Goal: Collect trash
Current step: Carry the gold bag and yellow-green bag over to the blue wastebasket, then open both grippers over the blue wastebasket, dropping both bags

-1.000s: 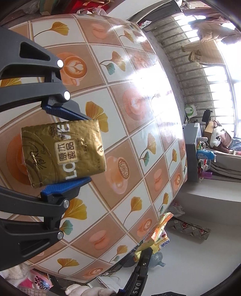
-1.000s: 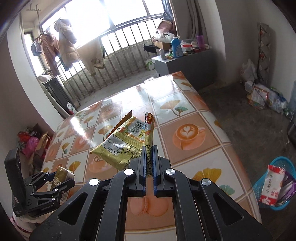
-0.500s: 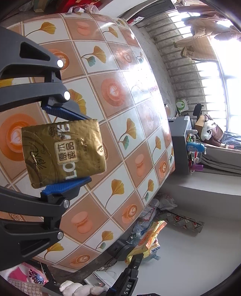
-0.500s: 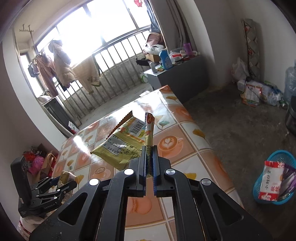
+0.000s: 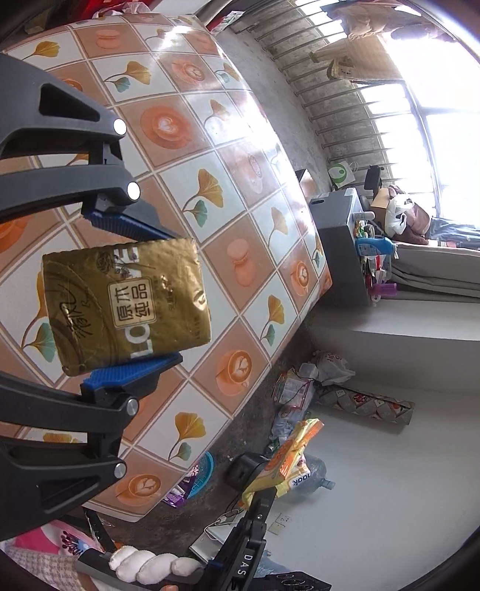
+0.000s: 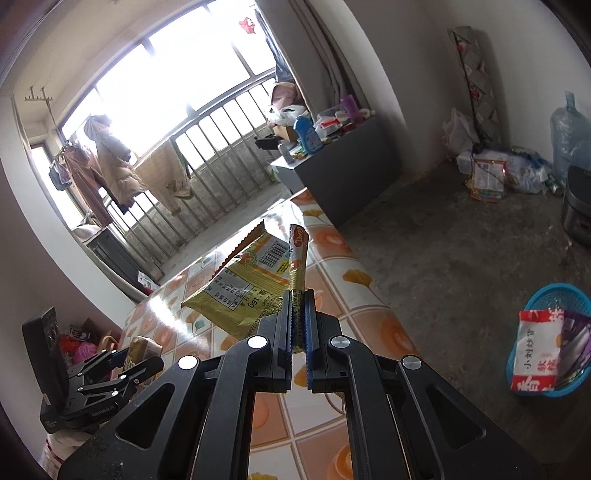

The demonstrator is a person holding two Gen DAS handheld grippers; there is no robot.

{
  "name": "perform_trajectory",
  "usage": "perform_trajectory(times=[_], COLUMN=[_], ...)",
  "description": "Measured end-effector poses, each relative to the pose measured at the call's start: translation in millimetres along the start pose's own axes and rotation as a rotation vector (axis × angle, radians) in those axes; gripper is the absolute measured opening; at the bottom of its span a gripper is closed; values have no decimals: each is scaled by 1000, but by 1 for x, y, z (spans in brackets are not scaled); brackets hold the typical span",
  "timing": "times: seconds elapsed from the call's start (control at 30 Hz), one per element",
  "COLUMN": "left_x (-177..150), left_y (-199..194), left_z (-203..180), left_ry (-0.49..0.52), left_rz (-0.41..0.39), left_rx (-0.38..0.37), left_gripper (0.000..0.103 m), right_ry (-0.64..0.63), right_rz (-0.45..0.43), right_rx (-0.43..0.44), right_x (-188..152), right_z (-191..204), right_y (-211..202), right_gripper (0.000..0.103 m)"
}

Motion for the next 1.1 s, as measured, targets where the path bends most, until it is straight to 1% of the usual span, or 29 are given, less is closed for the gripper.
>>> perform_trajectory(times=[0.13,0.23,0.33,0.4,0.5,0.57,0.67,0.83,0.9,0.97,1.07,1.1], left_x=[21,39,59,72,88,95,100,96,90,81,70,66], left_y=[6,13,19,26,38,50,74,124,147,169,202,213], left_z=[-29,-59,-95,-121,-163,-193,-240,-320,-354,-384,-424,-437], left_ry=[47,87,133,166,210,239,274,308,327,346,372,381], left_rz=[-14,-20,-28,-29,-23,-4,56,215,286,354,431,451], left_rx=[-44,-96,-156,-199,-261,-303,-381,-505,-547,-556,-560,-561], left_gripper=[56,56,56,56,56,56,56,56,56,56,57,57], right_ry=[49,86,134,177,260,316,388,535,591,647,734,751], right_rz=[-27,-74,-136,-177,-213,-219,-202,-135,-92,-58,-27,-23], right_rx=[-9,-45,-103,-153,-230,-296,-367,-430,-462,-490,-500,-500], right_x=[6,15,25,27,22,11,-11,-47,-63,-77,-96,-100], right_z=[-21,-46,-82,-114,-162,-194,-233,-293,-315,-336,-361,-367], right_y=[-12,-31,-57,-77,-99,-109,-114,-104,-98,-95,-92,-90], right_gripper=[4,4,4,4,4,4,4,4,4,4,5,7])
Point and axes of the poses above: each gripper's, at about its wrist camera, not at the fingertips, and y roughly the way its jaws point, z to its left, x to its top, the point moved 8 cm from there along y, roughly the way its jaws point, and after that the axes turned 4 degrees about z, right-handed, at the moved point
